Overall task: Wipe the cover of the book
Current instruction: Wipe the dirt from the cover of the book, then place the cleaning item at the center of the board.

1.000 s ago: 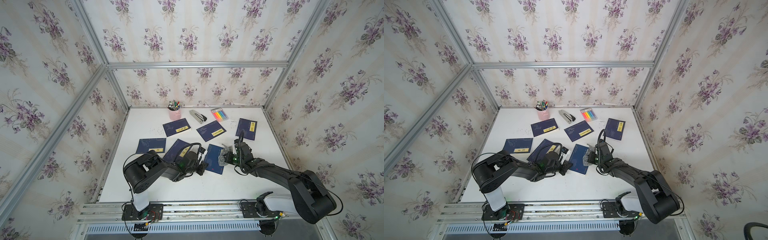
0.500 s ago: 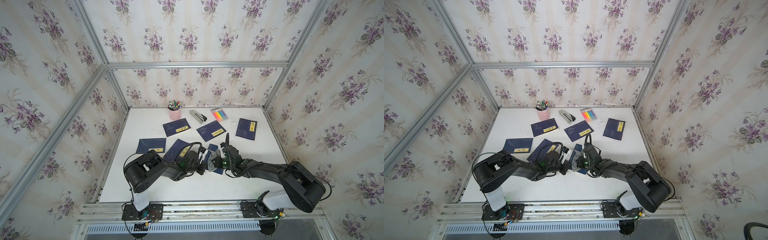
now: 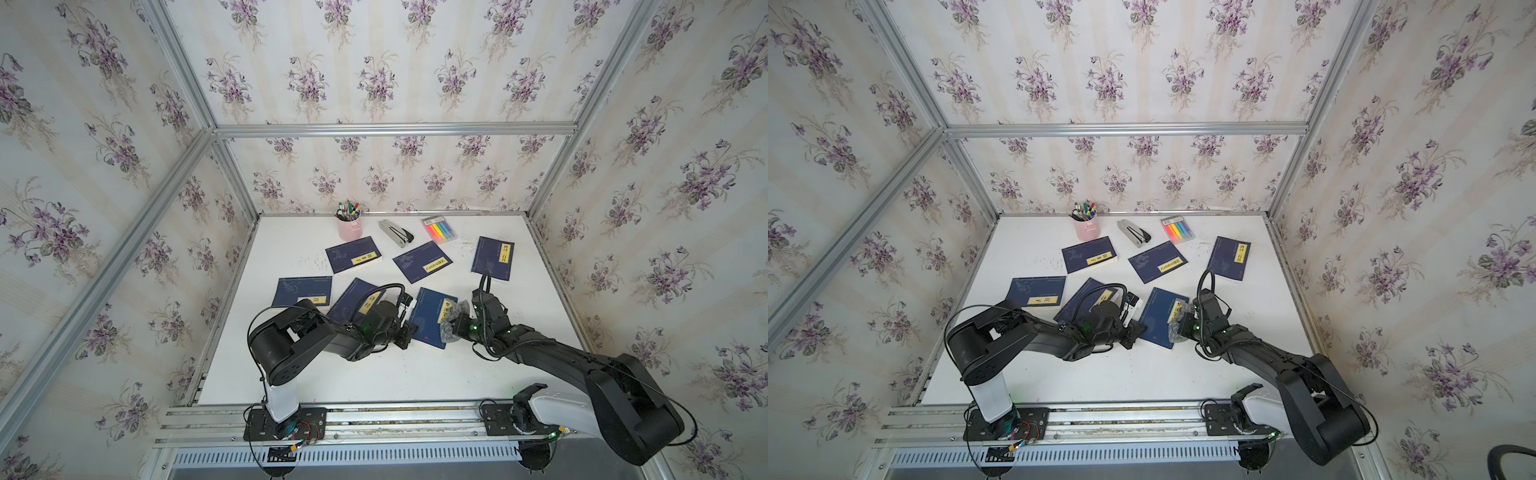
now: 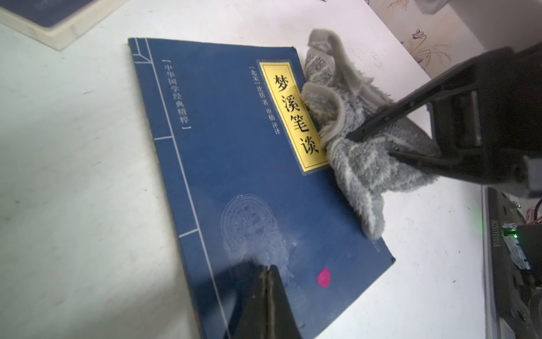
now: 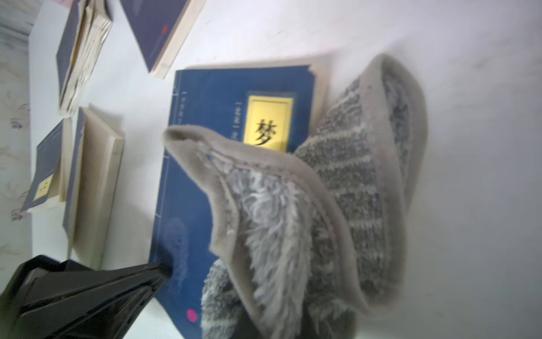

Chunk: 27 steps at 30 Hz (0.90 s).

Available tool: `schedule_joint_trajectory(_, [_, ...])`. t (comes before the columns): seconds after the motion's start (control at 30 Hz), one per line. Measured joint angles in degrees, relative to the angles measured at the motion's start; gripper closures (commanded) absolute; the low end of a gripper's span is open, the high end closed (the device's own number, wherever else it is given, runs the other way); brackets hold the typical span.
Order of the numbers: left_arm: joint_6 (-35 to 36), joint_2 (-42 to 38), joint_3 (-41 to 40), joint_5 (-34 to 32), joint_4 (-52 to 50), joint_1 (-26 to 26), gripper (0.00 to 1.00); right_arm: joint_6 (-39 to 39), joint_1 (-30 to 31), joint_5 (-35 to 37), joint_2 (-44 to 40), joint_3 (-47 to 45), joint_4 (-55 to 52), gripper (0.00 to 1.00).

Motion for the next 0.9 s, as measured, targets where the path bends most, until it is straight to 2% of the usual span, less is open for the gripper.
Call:
schedule_joint_trajectory(0.23, [0.0,-0.6,1.3,0.0,-2.8,0.0,1.0,-1.4,-1.6,2.4,-3.1,3.0,-6.3,1.0])
schedule_joint_trajectory(0.47, [0.6,-4.3,4.1,-1.7,-13.0,-0.1,1.0,-3.0,-3.2,11.8,-3.3,9.4,-13.0,0.99])
schedule_joint_trajectory(0.53, [0.9,-5.4,4.8,-2.6,-16.5,0.0,1.0,-3.2,-3.4,14.4,-3.5,10.0,-14.4,0.96])
schedule_joint_trajectory(0.6, [1.2,-6.1,5.6,-3.3,-19.4,0.0,0.99,-3.2,-3.7,16.9,-3.8,10.2,-15.9,0.91])
schedule_joint_trajectory(0.67, [1.6,-6.5,6.2,-3.8,-21.6,0.0,0.98,-3.2,-4.2,19.5,-3.8,10.2,-17.2,0.63])
schedule_joint_trajectory(0.73, [1.7,-6.7,6.6,-4.0,-22.8,0.0,0.97,-3.4,-4.5,20.8,-3.8,10.2,-18.3,0.48])
schedule_joint_trajectory(0.9, [2.1,-6.8,7.0,-4.2,-24.2,0.0,0.94,-4.3,-4.6,21.9,-4.1,11.2,-20.5,0.41])
